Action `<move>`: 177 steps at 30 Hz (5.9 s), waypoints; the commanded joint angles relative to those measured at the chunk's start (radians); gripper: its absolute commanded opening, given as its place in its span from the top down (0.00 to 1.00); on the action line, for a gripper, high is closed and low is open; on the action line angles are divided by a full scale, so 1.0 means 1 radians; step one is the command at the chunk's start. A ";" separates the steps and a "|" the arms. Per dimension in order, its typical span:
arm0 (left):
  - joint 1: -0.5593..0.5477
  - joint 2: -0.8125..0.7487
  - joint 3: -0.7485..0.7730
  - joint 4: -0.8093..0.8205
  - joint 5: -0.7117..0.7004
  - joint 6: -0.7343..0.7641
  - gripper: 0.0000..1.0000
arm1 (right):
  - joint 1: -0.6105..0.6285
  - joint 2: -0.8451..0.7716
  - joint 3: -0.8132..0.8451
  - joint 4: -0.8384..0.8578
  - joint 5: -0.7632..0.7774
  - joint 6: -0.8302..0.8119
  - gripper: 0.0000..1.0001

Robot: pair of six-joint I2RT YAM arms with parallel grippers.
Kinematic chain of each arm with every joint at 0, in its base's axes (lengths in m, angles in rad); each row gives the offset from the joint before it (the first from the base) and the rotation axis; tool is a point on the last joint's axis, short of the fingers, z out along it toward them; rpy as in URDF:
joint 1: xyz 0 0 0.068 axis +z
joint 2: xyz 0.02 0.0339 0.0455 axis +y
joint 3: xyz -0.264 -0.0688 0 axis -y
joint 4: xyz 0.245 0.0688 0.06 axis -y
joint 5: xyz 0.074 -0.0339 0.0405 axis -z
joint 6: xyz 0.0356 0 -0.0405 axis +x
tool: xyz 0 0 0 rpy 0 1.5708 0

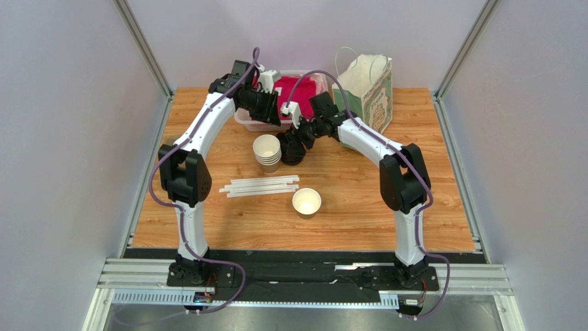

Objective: Pack the takeout coffee

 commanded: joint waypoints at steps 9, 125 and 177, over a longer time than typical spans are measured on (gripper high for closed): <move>0.014 -0.051 -0.019 0.029 0.040 -0.008 0.63 | 0.020 0.049 0.075 0.046 0.023 -0.039 0.48; -0.654 -0.858 -0.609 0.119 0.003 1.000 0.32 | -0.012 -0.833 -0.464 0.069 -0.770 0.714 1.00; -0.223 -0.810 -1.198 1.118 0.498 -0.828 1.00 | 0.159 -0.767 -0.234 -0.336 0.321 0.292 0.55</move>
